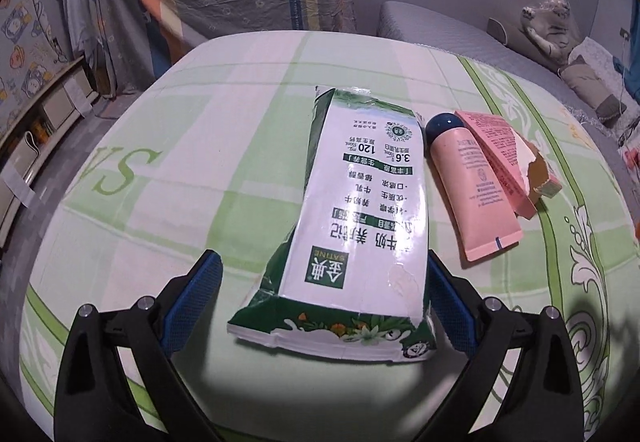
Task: Collect trash
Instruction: 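Grasp the orange peel with the right gripper while the left grasps the milk pouch, then carry the milk pouch and orange peel over the yellow bin and release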
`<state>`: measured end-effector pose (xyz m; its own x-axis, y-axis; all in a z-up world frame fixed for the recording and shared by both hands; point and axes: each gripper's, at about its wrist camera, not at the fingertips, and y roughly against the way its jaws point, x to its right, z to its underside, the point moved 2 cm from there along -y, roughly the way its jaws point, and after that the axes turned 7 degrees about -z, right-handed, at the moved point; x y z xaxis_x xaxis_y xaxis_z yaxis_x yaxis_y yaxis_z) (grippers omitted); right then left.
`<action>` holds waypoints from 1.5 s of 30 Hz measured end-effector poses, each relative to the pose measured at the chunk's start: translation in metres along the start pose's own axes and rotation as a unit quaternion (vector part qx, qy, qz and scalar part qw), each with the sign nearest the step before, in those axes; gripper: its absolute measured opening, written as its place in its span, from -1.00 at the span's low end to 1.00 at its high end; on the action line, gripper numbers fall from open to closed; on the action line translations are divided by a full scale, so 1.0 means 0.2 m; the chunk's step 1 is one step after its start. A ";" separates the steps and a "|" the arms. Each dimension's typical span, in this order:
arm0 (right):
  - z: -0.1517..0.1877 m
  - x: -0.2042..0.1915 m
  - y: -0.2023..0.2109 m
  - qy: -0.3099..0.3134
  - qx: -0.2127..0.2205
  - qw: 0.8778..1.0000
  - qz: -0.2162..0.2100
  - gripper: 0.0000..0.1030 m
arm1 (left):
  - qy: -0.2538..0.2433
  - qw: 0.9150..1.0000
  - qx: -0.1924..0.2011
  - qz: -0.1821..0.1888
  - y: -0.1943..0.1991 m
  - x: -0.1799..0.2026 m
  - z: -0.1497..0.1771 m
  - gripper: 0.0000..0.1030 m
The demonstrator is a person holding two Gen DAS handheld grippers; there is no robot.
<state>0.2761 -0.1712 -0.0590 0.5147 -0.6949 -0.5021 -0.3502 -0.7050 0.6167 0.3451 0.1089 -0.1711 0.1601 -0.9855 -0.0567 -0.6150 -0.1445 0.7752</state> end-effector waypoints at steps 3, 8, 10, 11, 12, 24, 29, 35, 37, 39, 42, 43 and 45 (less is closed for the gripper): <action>0.02 -0.02 0.03 -0.002 0.003 1.000 -0.001 -0.37 | 0.008 1.000 0.004 0.007 0.01 -0.02 0.00 0.57; 0.06 -0.04 0.08 -0.008 0.009 1.000 -0.007 -0.37 | 0.030 0.999 0.020 -0.001 0.06 -0.08 -0.01 0.56; 0.07 -0.06 0.10 -0.010 0.010 1.000 -0.012 -0.37 | 0.031 0.999 0.033 -0.003 0.13 -0.10 -0.01 0.55; 0.08 -0.07 0.11 -0.008 0.011 1.000 -0.013 -0.37 | 0.032 0.999 0.042 -0.001 0.18 -0.11 -0.02 0.55; 0.09 -0.09 0.13 -0.006 0.010 1.000 -0.014 -0.37 | 0.033 0.998 0.049 0.003 0.23 -0.13 -0.02 0.55; 0.34 -0.27 0.30 -0.012 0.026 0.998 -0.055 -0.37 | 0.028 0.989 0.136 0.045 0.85 -0.18 0.24 0.55; 0.46 -0.26 0.37 -0.031 0.032 0.998 -0.054 -0.37 | 0.012 0.985 0.165 0.057 1.04 -0.09 0.34 0.55; 0.55 -0.20 0.52 -0.051 0.064 0.996 -0.045 -0.37 | -0.032 0.977 0.192 0.086 1.21 0.14 0.35 0.56; 0.57 -0.17 0.58 -0.059 0.078 0.995 -0.037 -0.37 | -0.045 0.974 0.200 0.098 1.26 0.22 0.35 0.56; 0.60 -0.14 0.64 -0.066 0.091 0.993 -0.028 -0.37 | -0.060 0.969 0.211 0.113 1.30 0.33 0.35 0.56; 0.64 -0.07 0.75 -0.079 0.112 0.990 -0.017 -0.37 | -0.088 0.961 0.226 0.133 1.36 0.50 0.34 0.56; 0.65 -0.05 0.79 -0.083 0.120 0.989 -0.011 -0.37 | -0.094 0.959 0.229 0.139 1.37 0.54 0.34 0.56; 0.67 0.00 0.85 -0.091 0.135 0.987 -0.002 -0.37 | -0.110 0.954 0.233 0.155 1.39 0.65 0.33 0.56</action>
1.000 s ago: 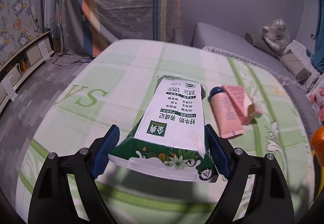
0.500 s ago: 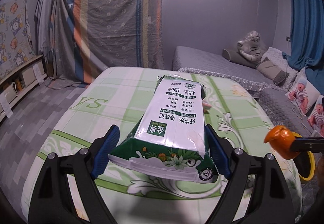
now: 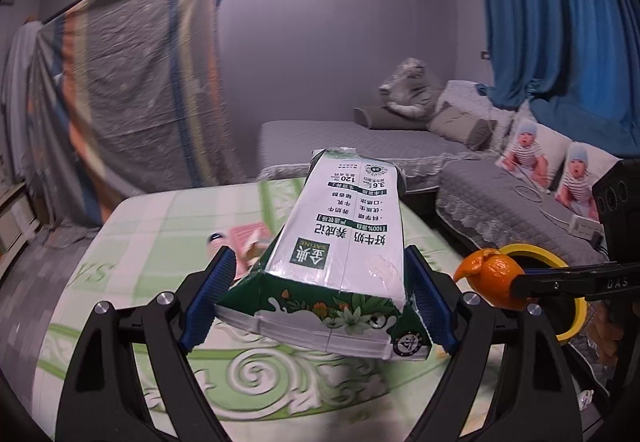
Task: Collect trash
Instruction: 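Carry the milk pouch and orange peel over the yellow bin and release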
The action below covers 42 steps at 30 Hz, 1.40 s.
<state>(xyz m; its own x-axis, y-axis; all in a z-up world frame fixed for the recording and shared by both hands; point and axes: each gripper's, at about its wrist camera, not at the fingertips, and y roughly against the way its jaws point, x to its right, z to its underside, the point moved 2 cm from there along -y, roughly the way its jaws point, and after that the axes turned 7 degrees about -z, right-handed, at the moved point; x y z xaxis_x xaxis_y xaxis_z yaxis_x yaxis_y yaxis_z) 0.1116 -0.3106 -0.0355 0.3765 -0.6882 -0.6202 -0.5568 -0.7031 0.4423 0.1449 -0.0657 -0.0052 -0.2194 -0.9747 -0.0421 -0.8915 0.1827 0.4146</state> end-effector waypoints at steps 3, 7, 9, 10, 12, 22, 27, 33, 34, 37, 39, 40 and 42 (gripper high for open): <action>0.00 0.09 0.13 -0.014 0.029 0.999 0.021 -0.37 | -0.014 1.000 0.003 0.027 -0.03 0.15 -0.03 0.56; 0.00 0.21 0.31 -0.031 0.065 0.996 0.052 -0.37 | -0.034 0.998 0.006 0.061 -0.08 0.33 -0.07 0.56; 0.00 0.28 0.39 -0.041 0.085 0.993 0.071 -0.37 | -0.045 0.996 0.006 0.078 -0.10 0.43 -0.09 0.56; 0.01 0.32 0.44 -0.048 0.096 0.991 0.080 -0.37 | -0.048 0.995 0.006 0.084 -0.10 0.47 -0.09 0.56; 0.02 0.37 0.51 -0.057 0.110 0.988 0.095 -0.37 | -0.056 0.993 0.005 0.101 -0.12 0.56 -0.09 0.56; 0.12 0.61 0.80 -0.104 0.177 0.964 0.170 -0.37 | -0.073 0.984 -0.013 0.163 -0.21 0.92 -0.08 0.56; 0.18 0.74 0.88 -0.126 0.188 0.954 0.195 -0.37 | -0.088 0.979 -0.014 0.184 -0.25 1.09 -0.05 0.56; 0.25 0.85 0.92 -0.139 0.189 0.943 0.234 -0.37 | -0.100 0.976 -0.024 0.192 -0.31 1.24 -0.01 0.56; 0.27 0.87 0.92 -0.144 0.189 0.942 0.238 -0.37 | -0.102 0.976 -0.025 0.191 -0.32 1.26 0.00 0.56; 0.30 0.93 0.91 -0.155 0.185 0.940 0.241 -0.37 | -0.105 0.974 -0.035 0.195 -0.36 1.30 0.02 0.56; 0.31 0.94 0.90 -0.159 0.182 0.939 0.245 -0.37 | -0.109 0.974 -0.039 0.194 -0.38 1.32 0.03 0.56; 0.32 0.95 0.90 -0.160 0.180 0.938 0.248 -0.37 | -0.111 0.974 -0.042 0.193 -0.39 1.34 0.04 0.56; 0.33 0.97 0.89 -0.164 0.177 0.937 0.251 -0.37 | -0.115 0.973 -0.052 0.192 -0.44 1.37 0.05 0.56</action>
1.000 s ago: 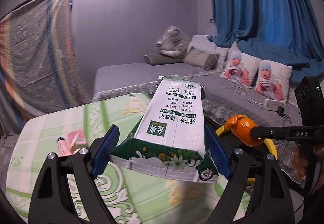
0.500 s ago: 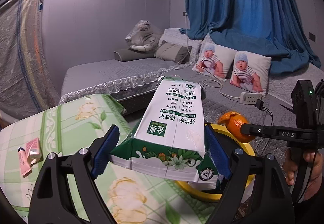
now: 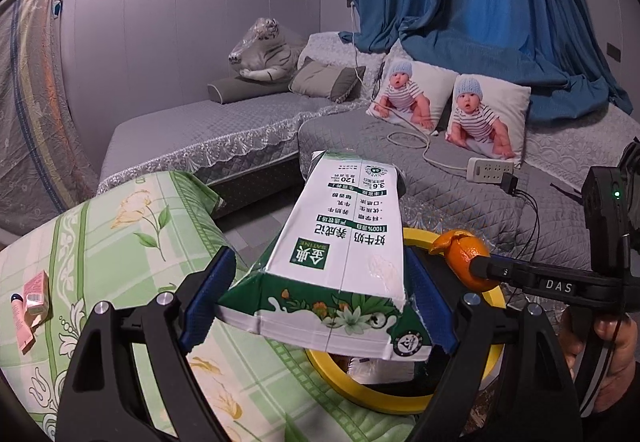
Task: Collect trash
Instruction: 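Carry the milk pouch and orange peel over the yellow bin and release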
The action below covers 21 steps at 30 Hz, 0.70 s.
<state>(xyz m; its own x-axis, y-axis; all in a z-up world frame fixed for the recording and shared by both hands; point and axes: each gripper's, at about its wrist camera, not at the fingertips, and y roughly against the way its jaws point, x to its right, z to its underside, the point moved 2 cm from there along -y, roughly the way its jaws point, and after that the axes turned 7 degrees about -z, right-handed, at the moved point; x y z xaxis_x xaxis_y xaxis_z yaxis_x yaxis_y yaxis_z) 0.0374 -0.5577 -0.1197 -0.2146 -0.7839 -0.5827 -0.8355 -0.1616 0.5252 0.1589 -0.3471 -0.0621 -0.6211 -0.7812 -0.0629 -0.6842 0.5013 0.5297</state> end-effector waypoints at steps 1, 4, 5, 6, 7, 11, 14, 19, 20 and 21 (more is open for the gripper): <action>0.00 0.01 -0.01 -0.001 -0.002 1.000 0.001 -0.37 | 0.001 1.000 -0.008 -0.001 -0.03 0.00 0.01 0.56; 0.01 0.03 -0.03 -0.004 -0.006 1.000 0.015 -0.37 | 0.005 1.000 -0.028 -0.002 -0.11 0.01 0.02 0.56; 0.01 0.04 -0.03 -0.006 -0.008 1.000 0.015 -0.37 | 0.006 0.999 -0.033 -0.003 -0.13 0.00 0.03 0.56; 0.02 0.04 -0.04 -0.010 -0.011 1.000 0.012 -0.37 | 0.005 0.999 -0.037 -0.004 -0.15 0.00 0.04 0.56; 0.02 0.04 -0.04 -0.014 -0.014 1.000 0.009 -0.37 | 0.003 0.999 -0.039 -0.006 -0.16 0.00 0.05 0.56; 0.03 0.07 -0.06 -0.013 -0.019 1.000 0.021 -0.37 | 0.004 0.999 -0.053 -0.008 -0.22 0.00 0.08 0.56; 0.04 0.08 -0.07 -0.021 -0.023 0.999 0.019 -0.37 | 0.003 0.998 -0.060 -0.007 -0.24 0.00 0.10 0.56; 0.05 0.10 -0.08 -0.030 -0.031 0.999 0.018 -0.36 | 0.009 0.998 -0.069 -0.005 -0.26 -0.01 0.11 0.57; 0.05 0.10 -0.08 -0.031 -0.032 0.999 0.019 -0.36 | 0.012 0.997 -0.073 -0.004 -0.27 -0.01 0.11 0.57; 0.05 0.10 -0.08 -0.033 -0.032 0.999 0.018 -0.35 | 0.014 0.997 -0.074 -0.003 -0.27 -0.01 0.11 0.57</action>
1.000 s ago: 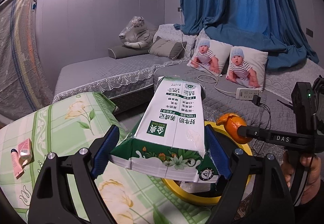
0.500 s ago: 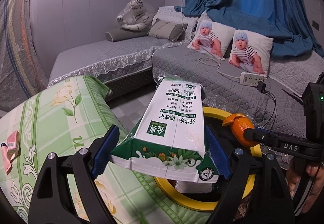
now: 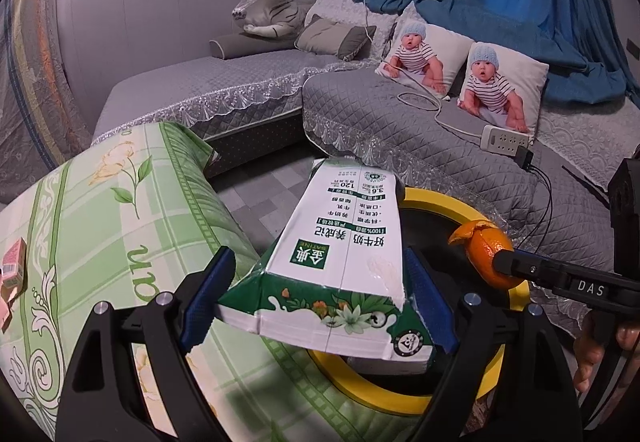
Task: Collect trash
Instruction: 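Carry the milk pouch and orange peel over the yellow bin and release, then move both open grippers back toward the pink tube and pink box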
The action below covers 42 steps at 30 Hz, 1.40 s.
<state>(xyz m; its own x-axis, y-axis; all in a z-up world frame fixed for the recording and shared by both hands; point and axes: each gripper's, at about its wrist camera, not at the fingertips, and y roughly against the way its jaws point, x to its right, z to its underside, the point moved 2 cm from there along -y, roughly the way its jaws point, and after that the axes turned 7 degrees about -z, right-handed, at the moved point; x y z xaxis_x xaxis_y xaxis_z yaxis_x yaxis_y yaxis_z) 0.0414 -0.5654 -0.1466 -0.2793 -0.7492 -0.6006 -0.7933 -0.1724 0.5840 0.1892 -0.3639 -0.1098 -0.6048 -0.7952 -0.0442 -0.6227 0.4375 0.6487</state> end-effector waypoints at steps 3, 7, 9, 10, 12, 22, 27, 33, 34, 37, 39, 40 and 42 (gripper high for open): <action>0.00 -0.01 0.01 -0.003 0.004 1.000 0.004 -0.24 | 0.000 1.000 0.001 0.002 0.00 0.00 0.00 0.58; -0.02 0.00 0.07 -0.016 0.027 0.999 0.016 0.34 | 0.016 1.000 0.000 0.001 0.01 -0.02 0.00 0.83; -0.03 0.00 0.10 -0.014 0.035 0.999 0.026 0.34 | 0.033 0.999 -0.004 0.002 0.01 -0.06 0.00 0.83; -0.04 0.00 0.12 -0.015 0.040 0.999 0.029 0.34 | 0.043 0.999 -0.006 0.001 0.02 -0.09 0.00 0.83; -0.04 -0.01 0.14 -0.015 0.044 0.999 0.027 0.34 | 0.078 0.997 -0.002 -0.011 0.05 -0.17 0.00 0.84; -0.07 -0.49 0.14 0.097 0.036 0.994 -0.040 0.34 | 0.186 0.974 0.092 -0.093 0.40 -0.70 0.03 0.84; -0.06 -0.92 0.04 0.179 0.005 0.980 -0.082 0.34 | 0.239 0.949 0.138 -0.153 0.67 -1.09 0.09 0.84; 0.04 -1.44 -0.17 0.260 -0.053 0.955 -0.131 0.34 | 0.285 0.908 0.173 -0.253 1.00 -1.54 0.24 0.84; 0.06 -1.53 -0.22 0.277 -0.064 0.949 -0.134 0.34 | 0.290 0.900 0.176 -0.272 1.05 -1.60 0.27 0.84; 0.16 -1.79 -0.40 0.308 -0.114 0.932 -0.151 0.34 | 0.313 0.872 0.177 -0.333 1.18 -1.77 0.40 0.84; 0.21 -1.95 -0.55 0.321 -0.150 0.922 -0.155 0.34 | 0.328 0.856 0.166 -0.364 1.23 -1.87 0.51 0.84; 0.24 -2.04 -0.65 0.328 -0.167 0.917 -0.152 0.34 | 0.333 0.851 0.163 -0.372 1.25 -1.90 0.55 0.84; 0.28 -2.15 -0.80 0.330 -0.198 0.911 -0.151 0.34 | 0.347 0.845 0.151 -0.377 1.25 -1.98 0.64 0.84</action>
<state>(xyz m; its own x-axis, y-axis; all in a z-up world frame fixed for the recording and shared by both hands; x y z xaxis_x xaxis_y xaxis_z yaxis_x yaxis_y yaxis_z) 0.2579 -0.1802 -0.0129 0.4091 -0.8279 -0.3838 -0.4863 -0.5536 0.6760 0.2080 0.1141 -0.0273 0.3924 -0.9047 0.1658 -0.8633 -0.3001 0.4057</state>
